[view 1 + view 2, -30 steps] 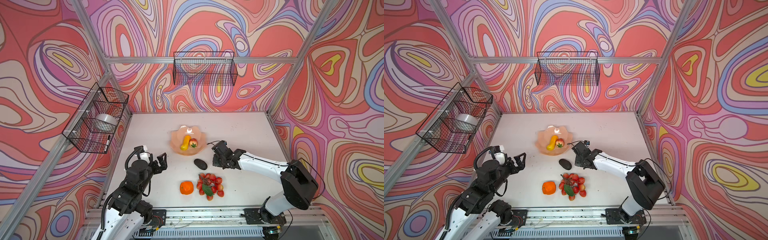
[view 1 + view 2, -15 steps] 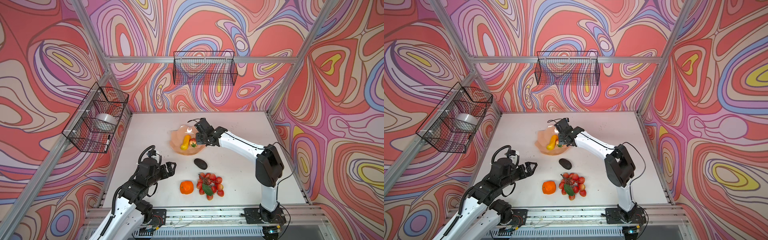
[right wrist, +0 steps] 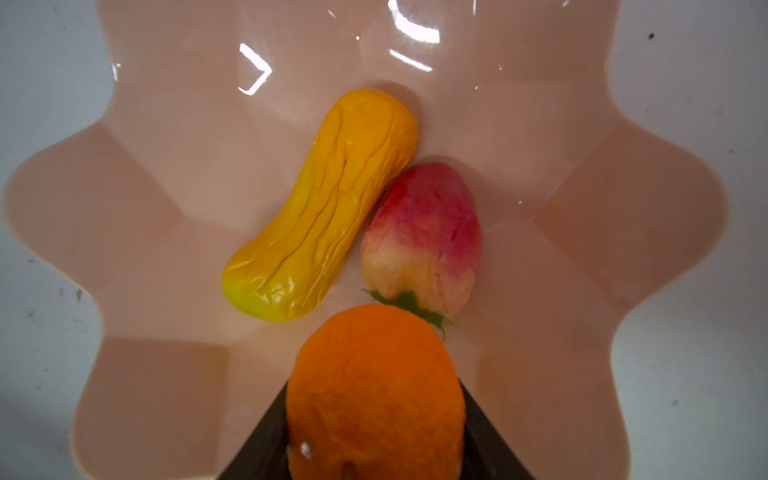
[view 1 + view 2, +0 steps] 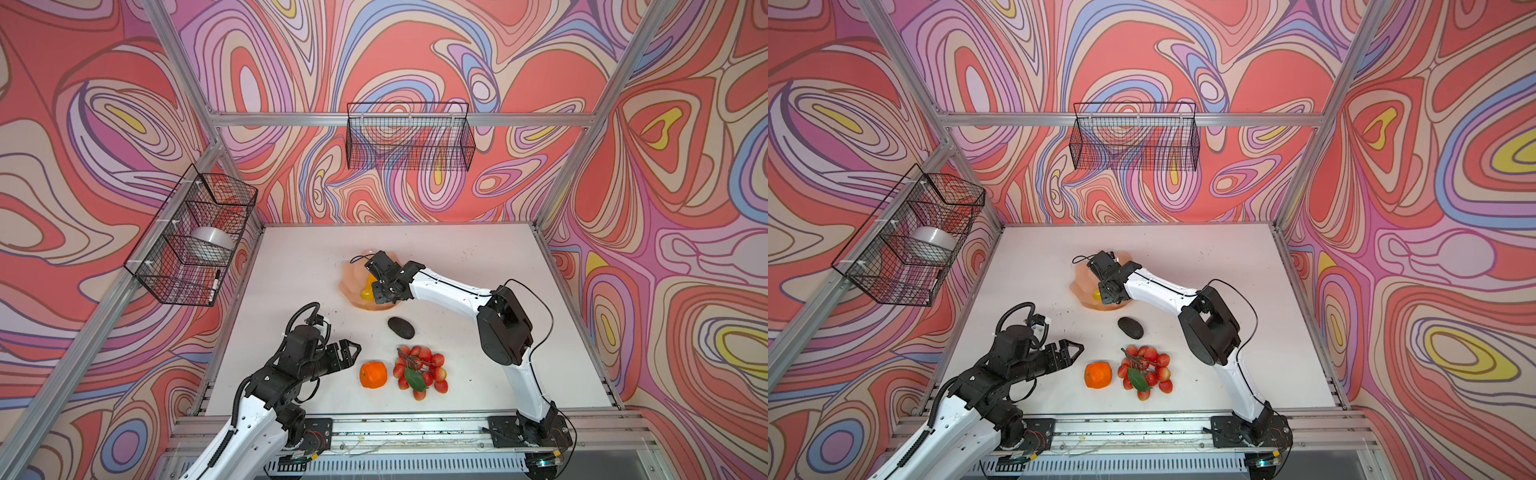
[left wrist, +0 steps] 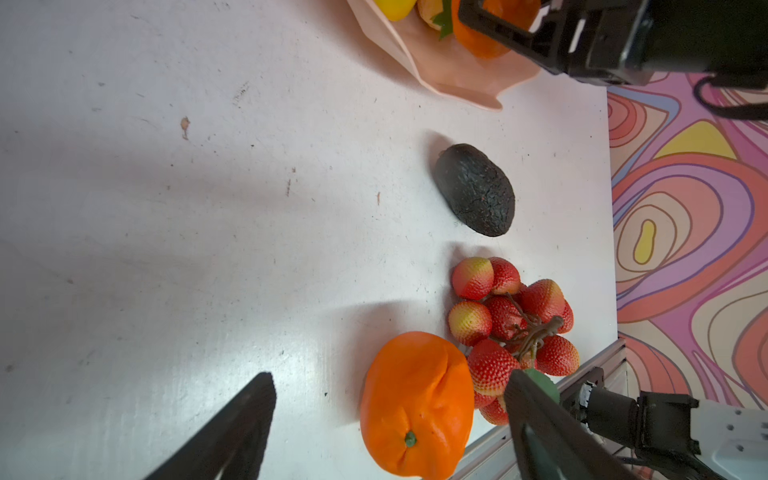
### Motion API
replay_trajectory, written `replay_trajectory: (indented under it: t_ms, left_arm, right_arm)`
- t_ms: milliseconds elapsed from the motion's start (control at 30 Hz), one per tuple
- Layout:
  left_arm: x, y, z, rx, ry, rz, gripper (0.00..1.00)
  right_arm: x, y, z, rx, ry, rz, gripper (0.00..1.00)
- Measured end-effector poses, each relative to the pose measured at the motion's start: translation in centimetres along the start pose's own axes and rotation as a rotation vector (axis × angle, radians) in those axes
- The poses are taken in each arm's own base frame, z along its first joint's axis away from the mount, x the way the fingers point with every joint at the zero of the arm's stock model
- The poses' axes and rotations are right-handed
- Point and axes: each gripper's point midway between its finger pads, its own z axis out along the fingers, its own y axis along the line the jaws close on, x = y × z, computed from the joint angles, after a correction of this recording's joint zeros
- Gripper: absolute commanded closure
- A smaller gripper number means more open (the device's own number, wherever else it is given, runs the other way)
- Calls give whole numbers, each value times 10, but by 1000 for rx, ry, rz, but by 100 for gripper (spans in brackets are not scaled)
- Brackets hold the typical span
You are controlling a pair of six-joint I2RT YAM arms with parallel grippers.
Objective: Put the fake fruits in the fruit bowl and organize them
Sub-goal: 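Drop the tangerine into the bowl with the right gripper while the left grasps the persimmon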
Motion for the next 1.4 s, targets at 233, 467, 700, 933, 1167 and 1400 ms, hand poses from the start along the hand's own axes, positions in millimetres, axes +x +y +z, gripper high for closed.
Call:
replay_trajectory:
  t_ms: [233, 467, 700, 933, 1167, 1400]
  left_arm:
    - [21, -3, 12, 19, 67, 33, 13]
    - [34, -8, 19, 20, 117, 74, 12]
    - [36, -10, 22, 23, 125, 88, 11]
    - [41, -11, 32, 17, 153, 103, 8]
    - [54, -10, 47, -3, 206, 131, 7]
    - [67, -16, 56, 5, 245, 159, 28]
  right_arm:
    - [3, 1, 6, 0, 21, -3, 46]
    - [1, 3, 5, -8, 19, 2, 35]
    - [-11, 1, -21, -31, -54, 38, 21]
    - [-43, -21, -117, -89, -278, 139, 15]
    - [-30, -50, -154, -79, -364, 226, 14]
    - [10, -71, -125, -13, -282, 266, 13]
